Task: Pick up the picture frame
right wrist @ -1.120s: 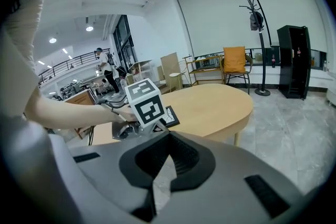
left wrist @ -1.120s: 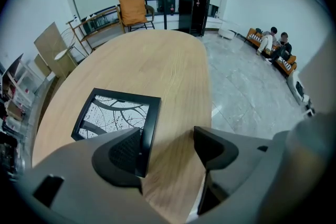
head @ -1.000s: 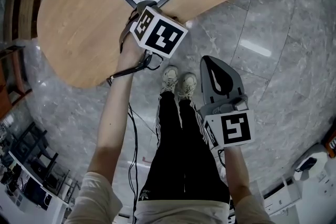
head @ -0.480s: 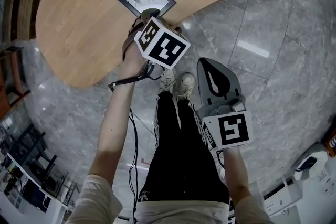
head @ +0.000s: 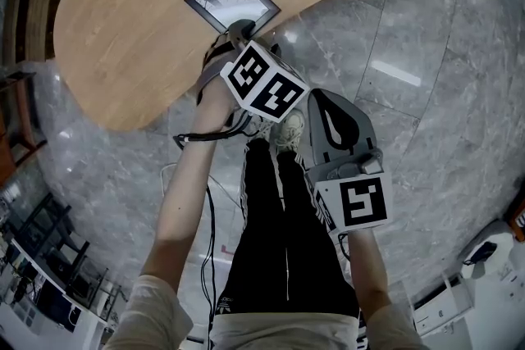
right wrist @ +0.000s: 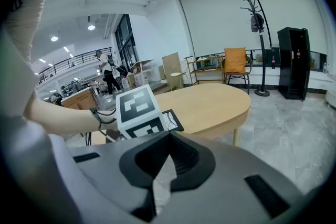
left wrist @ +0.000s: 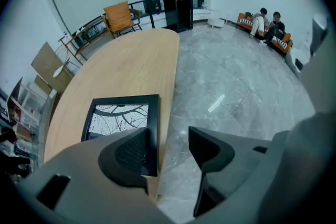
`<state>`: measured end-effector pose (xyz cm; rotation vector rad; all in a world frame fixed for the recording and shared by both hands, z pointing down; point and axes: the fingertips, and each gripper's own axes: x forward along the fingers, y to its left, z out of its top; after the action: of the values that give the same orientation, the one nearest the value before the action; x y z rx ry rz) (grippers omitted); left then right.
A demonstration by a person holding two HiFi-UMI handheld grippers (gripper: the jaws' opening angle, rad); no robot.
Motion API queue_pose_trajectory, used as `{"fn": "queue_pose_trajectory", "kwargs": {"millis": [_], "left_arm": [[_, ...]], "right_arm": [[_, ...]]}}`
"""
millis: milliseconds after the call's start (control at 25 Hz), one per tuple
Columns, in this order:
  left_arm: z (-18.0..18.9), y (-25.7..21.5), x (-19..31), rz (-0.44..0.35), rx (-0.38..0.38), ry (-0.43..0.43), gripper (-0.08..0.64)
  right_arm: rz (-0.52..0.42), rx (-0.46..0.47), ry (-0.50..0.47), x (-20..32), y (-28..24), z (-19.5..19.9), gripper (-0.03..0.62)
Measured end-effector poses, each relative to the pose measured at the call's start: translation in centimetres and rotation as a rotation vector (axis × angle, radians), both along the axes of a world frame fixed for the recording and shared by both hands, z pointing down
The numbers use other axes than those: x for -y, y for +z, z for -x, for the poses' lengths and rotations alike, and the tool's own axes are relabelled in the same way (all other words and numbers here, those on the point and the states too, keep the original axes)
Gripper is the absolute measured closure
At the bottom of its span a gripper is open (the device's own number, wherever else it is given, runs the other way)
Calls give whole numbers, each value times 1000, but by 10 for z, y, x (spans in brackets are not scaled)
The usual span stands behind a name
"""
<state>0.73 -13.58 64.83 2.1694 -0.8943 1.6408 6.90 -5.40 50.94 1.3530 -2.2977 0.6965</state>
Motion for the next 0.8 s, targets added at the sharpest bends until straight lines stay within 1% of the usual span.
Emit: {"fn": "queue_pose_trajectory", "kwargs": {"millis": [80, 120, 240, 360, 400, 480, 520, 640, 800], "left_arm": [[2, 0, -4, -26, 36, 22, 298], [3, 0, -6, -32, 42, 25, 301], [2, 0, -11, -40, 44, 7, 313], [7, -2, -13, -59, 63, -13, 347], [9, -4, -13, -74, 74, -18, 370], [11, -5, -12, -111, 100, -22, 440], [12, -5, -11, -126, 113, -21, 451], [12, -3, -9, -151, 137, -18, 466], [12, 0, -11, -159, 158, -11, 471]], "right_arm": [[-2, 2, 3, -1, -1, 1, 588], [-3, 3, 4, -1, -1, 1, 588], [-6, 3, 9, 0, -2, -1, 588], [-5, 3, 21, 1, -2, -2, 588], [-6, 6, 28, 1, -3, -4, 588], [-10, 9, 41, 1, -4, -8, 588], [-11, 9, 45, 1, -4, -10, 588], [-16, 5, 50, 3, -2, -14, 588], [-20, 5, 51, 3, -1, -15, 588]]}}
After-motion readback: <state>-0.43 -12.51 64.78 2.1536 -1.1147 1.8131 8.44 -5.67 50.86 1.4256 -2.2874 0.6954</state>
